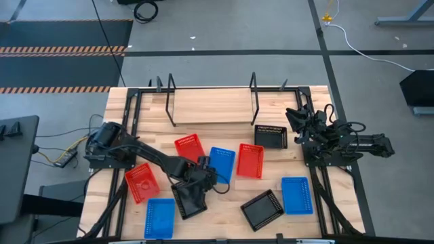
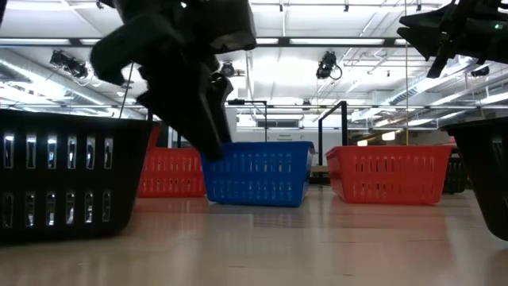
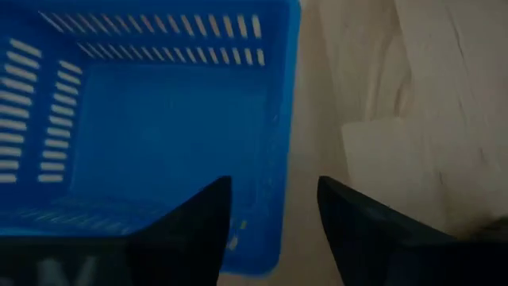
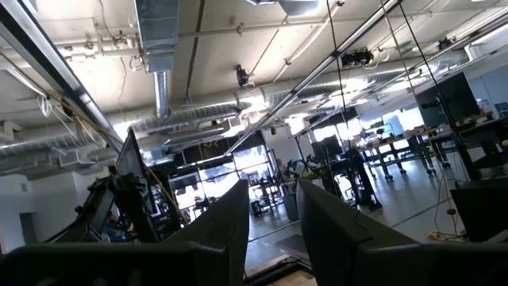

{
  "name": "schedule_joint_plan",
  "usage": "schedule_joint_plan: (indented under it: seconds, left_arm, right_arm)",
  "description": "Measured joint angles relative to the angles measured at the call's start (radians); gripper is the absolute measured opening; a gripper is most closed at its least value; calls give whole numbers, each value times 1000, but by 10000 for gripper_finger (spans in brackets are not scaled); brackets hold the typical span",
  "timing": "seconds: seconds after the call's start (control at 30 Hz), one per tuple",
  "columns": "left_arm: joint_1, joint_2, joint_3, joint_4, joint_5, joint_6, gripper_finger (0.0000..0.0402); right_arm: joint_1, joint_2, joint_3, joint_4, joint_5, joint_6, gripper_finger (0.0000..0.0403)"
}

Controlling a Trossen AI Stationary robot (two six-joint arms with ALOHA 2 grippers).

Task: Stack baskets on shelf by color
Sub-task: Put the top blue basket on the shelf

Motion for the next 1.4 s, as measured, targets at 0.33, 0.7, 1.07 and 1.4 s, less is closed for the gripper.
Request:
schedule_joint_plan:
  seconds: [0.33,0.7,1.07,1.4]
  left_arm:
    - [-1,23,0,75,-7,0,15]
    - [21,23,137,-48,-55,62,11]
    - [135,-18,303,-475,-197,128,11]
    - [286,-134,301,-641,-219,160,11]
  right_arm:
    - [0,0,0,-5,0,0,114]
    - [0,0,0,-5,0,0,114]
    - [0,0,0,-6,0,8,114]
    - [1,0,0,-35,-9,11,114]
